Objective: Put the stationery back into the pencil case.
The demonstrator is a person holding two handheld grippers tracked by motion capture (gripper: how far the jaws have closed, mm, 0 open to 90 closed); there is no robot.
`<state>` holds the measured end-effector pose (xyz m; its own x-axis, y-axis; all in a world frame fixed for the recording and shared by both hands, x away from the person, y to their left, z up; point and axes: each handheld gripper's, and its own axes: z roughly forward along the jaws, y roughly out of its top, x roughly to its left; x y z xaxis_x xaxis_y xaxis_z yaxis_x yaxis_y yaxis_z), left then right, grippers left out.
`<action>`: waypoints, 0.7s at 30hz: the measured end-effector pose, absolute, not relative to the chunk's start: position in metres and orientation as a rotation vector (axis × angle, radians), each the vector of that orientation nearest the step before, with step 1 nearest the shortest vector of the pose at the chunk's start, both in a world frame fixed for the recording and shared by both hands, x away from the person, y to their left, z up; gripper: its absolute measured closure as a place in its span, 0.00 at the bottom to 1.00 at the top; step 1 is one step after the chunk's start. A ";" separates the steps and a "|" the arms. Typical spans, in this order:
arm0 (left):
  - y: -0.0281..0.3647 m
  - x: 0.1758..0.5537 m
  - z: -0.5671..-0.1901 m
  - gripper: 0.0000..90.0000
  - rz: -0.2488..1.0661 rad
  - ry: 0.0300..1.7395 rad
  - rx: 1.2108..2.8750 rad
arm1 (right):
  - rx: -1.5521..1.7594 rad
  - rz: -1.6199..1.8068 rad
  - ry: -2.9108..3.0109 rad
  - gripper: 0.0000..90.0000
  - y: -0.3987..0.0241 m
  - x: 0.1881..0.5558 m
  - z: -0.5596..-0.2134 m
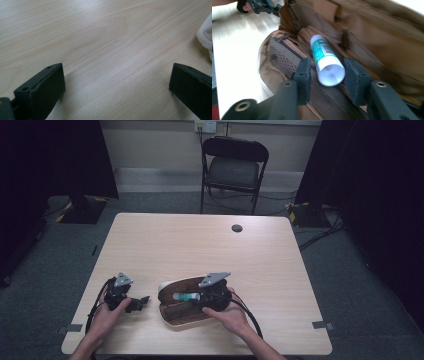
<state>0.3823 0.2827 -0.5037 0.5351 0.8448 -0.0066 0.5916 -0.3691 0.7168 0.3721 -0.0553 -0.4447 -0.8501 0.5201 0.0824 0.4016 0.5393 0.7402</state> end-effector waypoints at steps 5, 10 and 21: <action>0.283 0.382 -0.504 0.00 0.481 1.157 2.097 | 0.839 1.196 2.602 0.61 -0.070 0.373 -0.445; 0.283 0.382 -0.504 0.00 0.481 1.158 2.097 | 0.850 1.197 2.580 0.61 -0.080 0.372 -0.444; 0.283 0.382 -0.504 0.00 0.482 1.160 2.096 | 0.916 1.209 2.514 0.62 -0.108 0.366 -0.443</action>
<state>0.3821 0.2827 -0.5036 0.5333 0.8459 -0.0066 0.5925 -0.3680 0.7166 0.3658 -0.1077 -0.4431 -0.7864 0.6127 0.0790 0.4443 0.4721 0.7614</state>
